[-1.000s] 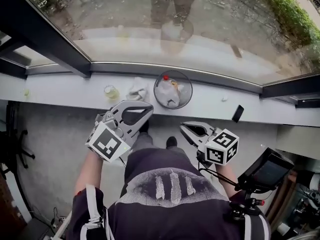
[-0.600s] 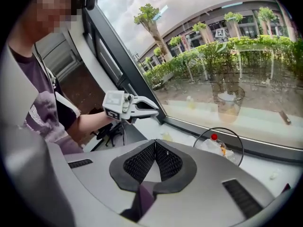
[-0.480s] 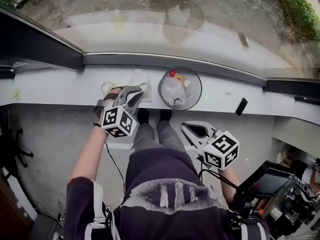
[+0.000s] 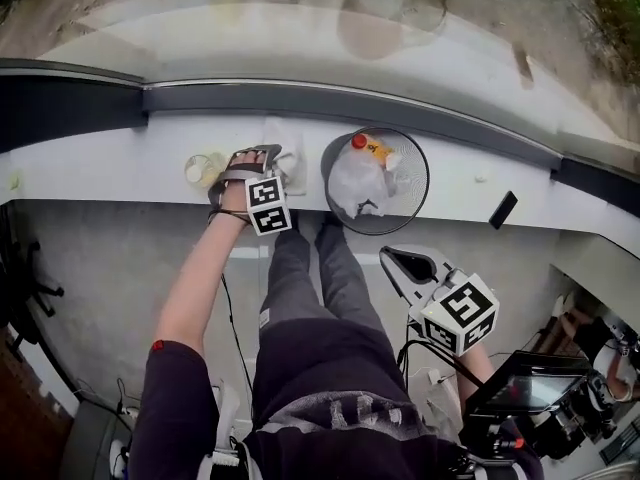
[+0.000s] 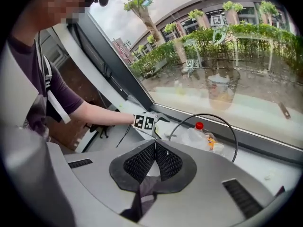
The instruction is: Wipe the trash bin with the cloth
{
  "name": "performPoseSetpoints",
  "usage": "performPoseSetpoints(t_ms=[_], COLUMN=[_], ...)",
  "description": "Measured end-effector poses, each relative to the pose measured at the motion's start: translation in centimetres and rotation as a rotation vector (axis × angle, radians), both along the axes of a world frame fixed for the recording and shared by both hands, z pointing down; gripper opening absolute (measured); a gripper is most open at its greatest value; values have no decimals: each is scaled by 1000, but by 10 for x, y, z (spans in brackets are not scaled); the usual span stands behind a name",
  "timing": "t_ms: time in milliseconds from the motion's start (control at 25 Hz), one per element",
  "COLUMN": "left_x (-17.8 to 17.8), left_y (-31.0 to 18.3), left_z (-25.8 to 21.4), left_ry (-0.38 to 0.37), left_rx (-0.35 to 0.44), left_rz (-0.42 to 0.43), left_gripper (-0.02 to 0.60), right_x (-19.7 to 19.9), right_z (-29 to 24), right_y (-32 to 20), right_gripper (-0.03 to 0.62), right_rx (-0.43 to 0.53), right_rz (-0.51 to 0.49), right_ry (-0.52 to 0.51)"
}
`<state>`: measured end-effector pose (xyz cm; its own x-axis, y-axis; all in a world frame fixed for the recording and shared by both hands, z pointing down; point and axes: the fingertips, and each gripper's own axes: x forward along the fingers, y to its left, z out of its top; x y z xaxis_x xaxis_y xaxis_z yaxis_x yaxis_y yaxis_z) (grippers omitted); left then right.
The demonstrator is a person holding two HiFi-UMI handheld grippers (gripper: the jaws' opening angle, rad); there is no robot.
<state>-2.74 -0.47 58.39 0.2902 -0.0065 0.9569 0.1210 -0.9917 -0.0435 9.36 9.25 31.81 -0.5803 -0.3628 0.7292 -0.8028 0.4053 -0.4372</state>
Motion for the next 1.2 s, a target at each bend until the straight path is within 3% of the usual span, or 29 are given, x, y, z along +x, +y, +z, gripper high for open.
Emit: performPoseSetpoints(t_ms=[320, 520, 680, 760, 840, 920, 1000, 1200], left_x=[15, 18, 10, 11, 17, 27, 39, 62], left_y=[2, 4, 5, 4, -3, -16, -32, -68], left_z=[97, 135, 143, 134, 111, 69, 16, -92], left_ry=[-81, -88, -69, -21, 84, 265, 470, 927], left_rx=[-28, -84, -110, -140, -161, -175, -192, -294], left_rz=[76, 7, -46, -122, -237, -383, -507, -668], left_gripper=[459, 457, 305, 161, 103, 90, 89, 89], right_x=[38, 81, 117, 126, 132, 140, 151, 165], right_z=[41, 59, 79, 83, 85, 93, 104, 133], right_y=[11, 4, -14, -29, -43, -51, -55, -50], right_gripper=[0, 0, 2, 2, 2, 7, 69, 83], right_rx=[-42, -68, -64, -31, 2, 11, -9, -131], right_rz=[-50, -46, 19, 57, 76, 73, 75, 121], right_ry=[94, 209, 288, 293, 315, 370, 422, 449])
